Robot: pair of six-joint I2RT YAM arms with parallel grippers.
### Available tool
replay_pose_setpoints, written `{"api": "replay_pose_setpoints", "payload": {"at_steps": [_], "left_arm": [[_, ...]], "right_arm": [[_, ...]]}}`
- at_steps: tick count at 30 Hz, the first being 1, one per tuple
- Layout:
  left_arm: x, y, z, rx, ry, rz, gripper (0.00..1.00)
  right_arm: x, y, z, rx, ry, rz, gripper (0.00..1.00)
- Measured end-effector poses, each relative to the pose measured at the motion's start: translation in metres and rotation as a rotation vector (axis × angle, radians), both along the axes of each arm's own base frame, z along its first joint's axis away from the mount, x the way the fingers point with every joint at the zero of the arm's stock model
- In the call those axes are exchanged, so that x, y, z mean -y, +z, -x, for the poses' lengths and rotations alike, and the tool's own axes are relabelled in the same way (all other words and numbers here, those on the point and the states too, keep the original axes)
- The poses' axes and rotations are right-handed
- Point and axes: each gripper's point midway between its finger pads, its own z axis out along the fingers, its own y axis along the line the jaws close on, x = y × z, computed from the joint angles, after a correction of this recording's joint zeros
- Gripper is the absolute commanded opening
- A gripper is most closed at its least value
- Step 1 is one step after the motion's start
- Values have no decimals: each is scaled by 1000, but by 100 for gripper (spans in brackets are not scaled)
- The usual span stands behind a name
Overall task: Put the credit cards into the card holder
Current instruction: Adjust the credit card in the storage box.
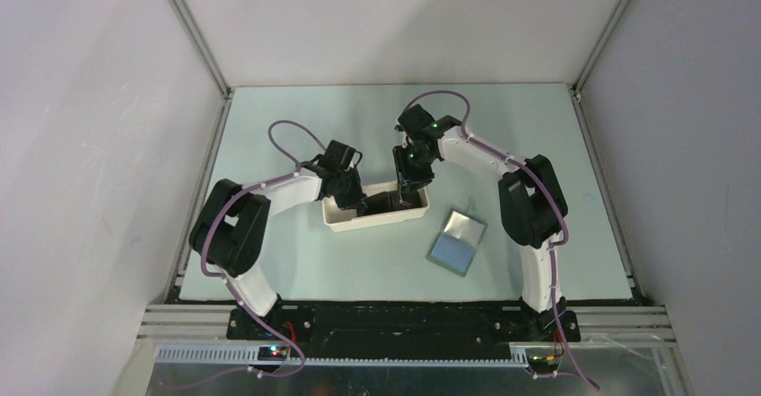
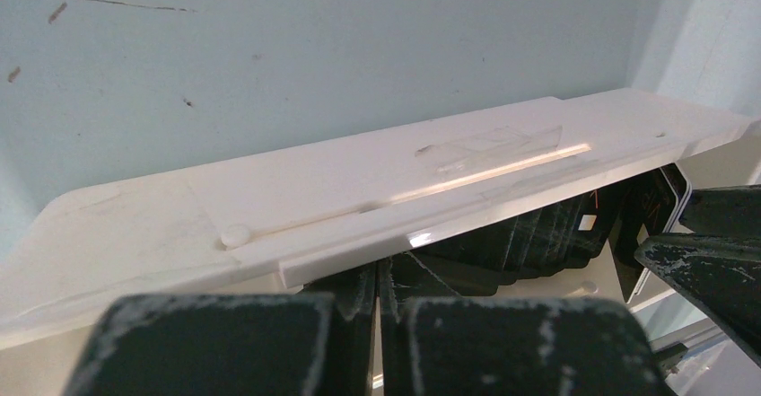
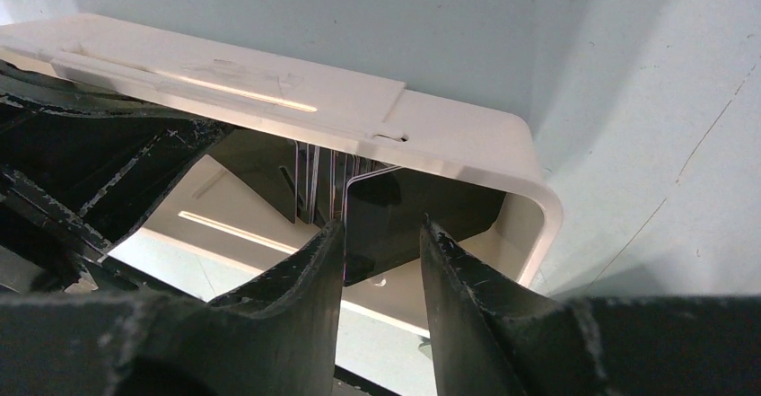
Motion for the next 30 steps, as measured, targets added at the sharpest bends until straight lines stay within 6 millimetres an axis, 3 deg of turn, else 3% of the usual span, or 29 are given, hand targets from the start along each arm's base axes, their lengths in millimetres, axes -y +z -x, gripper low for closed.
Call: {"api": "replay_pose_setpoints", "payload": {"at_steps": [8, 22, 27, 30], "left_arm": [[1, 0, 0, 0, -1, 2, 0], [1, 0, -1, -2, -2, 3, 0], [1, 0, -1, -3, -3, 4, 0], [2, 0, -1, -3, -4, 5, 0]], "right_arm": [[2, 0, -1, -18, -5, -30, 45], [8, 3, 0, -51, -15, -95, 46], [12, 5, 2, -71, -21, -130, 57], [17, 7, 2, -79, -31, -152, 58]]}}
